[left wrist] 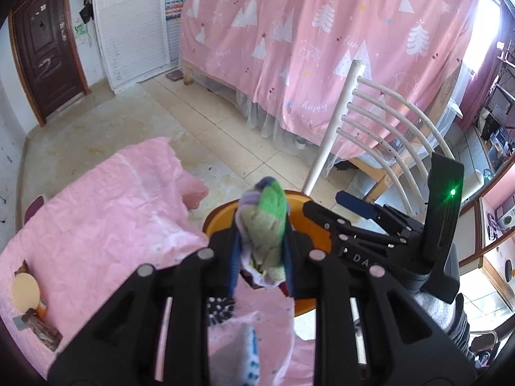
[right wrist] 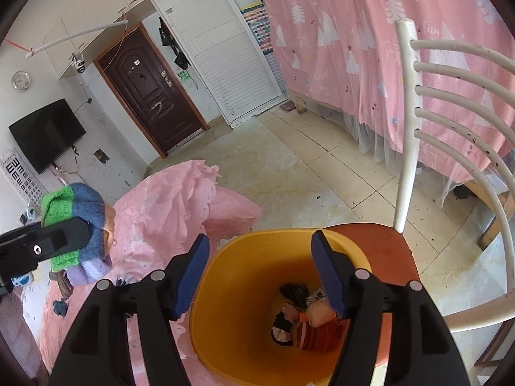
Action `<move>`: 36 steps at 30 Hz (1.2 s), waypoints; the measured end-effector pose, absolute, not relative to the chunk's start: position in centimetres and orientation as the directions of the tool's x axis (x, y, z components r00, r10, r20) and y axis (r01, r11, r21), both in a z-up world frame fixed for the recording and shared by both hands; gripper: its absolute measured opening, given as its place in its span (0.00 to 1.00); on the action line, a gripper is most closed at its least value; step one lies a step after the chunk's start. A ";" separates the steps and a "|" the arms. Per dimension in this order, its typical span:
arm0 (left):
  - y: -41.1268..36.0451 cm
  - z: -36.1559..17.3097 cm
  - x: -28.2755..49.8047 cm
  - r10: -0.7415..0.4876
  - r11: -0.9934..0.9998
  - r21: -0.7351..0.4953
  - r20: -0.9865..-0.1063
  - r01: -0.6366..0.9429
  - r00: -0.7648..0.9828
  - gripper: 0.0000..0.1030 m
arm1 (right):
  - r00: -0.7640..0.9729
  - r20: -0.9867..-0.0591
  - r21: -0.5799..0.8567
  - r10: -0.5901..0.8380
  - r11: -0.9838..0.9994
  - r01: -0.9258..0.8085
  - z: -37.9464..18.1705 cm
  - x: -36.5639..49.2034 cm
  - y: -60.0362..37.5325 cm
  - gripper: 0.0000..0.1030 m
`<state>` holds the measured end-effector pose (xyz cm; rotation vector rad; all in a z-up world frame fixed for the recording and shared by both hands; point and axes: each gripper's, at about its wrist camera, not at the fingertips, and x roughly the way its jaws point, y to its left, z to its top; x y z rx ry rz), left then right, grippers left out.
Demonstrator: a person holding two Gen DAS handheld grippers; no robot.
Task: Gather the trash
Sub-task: 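Carry the cloth and white cap to the orange bucket and open both grippers, then move both tools back over the items on the bed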
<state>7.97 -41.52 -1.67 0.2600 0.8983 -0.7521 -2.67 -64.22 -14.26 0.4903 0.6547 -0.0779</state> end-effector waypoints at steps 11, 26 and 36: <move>-42.6 -1.6 8.1 -0.483 0.724 -0.103 -0.782 0.682 0.395 0.54 | 0.805 -0.589 0.424 0.069 0.875 0.235 -13.8 -3.3 -65.0 0.55; -36.1 0.4 7.9 -0.496 0.762 -0.126 -0.744 0.635 0.447 0.54 | 0.803 -0.587 0.369 0.100 0.916 0.155 -10.9 -1.5 -59.4 0.56; -29.5 2.0 8.4 -0.482 0.812 -0.142 -0.709 0.566 0.515 0.54 | 0.793 -0.589 0.322 0.153 0.945 0.057 -9.0 0.8 -53.2 0.59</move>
